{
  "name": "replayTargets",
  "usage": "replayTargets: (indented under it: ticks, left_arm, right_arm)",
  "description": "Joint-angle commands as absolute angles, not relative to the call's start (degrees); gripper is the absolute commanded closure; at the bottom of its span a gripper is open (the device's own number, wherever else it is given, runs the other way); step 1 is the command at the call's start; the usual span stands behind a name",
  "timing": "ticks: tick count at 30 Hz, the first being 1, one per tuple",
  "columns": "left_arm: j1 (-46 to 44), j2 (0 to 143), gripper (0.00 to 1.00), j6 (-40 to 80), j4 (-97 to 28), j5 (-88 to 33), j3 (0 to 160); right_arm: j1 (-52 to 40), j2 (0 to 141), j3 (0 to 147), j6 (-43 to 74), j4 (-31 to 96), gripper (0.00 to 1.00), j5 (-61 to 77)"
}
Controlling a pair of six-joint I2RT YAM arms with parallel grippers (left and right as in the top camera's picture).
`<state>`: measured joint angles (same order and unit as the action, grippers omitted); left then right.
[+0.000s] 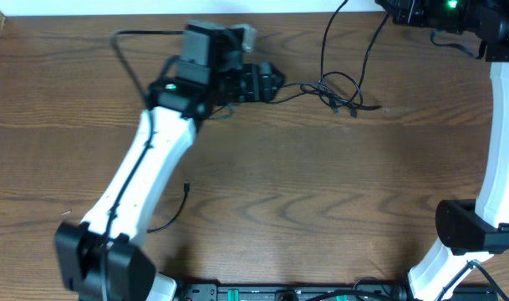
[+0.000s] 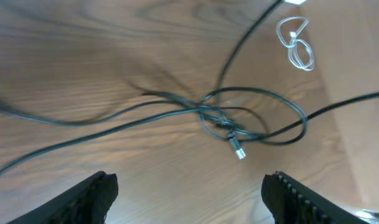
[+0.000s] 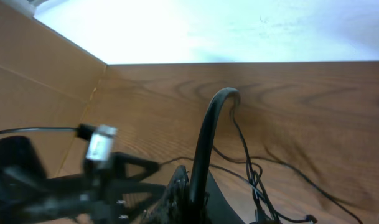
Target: Untangle cables
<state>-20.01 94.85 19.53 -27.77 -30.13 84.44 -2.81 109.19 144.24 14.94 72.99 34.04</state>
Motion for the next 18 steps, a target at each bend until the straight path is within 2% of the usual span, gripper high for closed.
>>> replayTargets:
  ticks: [1, 7, 18]
  left_arm:
    - [-24.27, 98.39, 0.20, 26.98, -22.06, -31.11, 84.60]
    - [-29.45, 104.03, 0.20, 35.42, -7.44, -31.05, 84.60]
    - [-33.50, 114.93, 0.20, 51.70, 9.41, -31.09, 84.60]
  right_arm:
    - [-3.09, 109.01, 144.31, 15.79, 73.23, 0.99, 33.95]
    - [-3.49, 109.01, 144.31, 15.62, 74.06, 0.99, 33.32]
    - [-4.36, 109.01, 144.31, 13.82, 75.75, 0.99, 32.88]
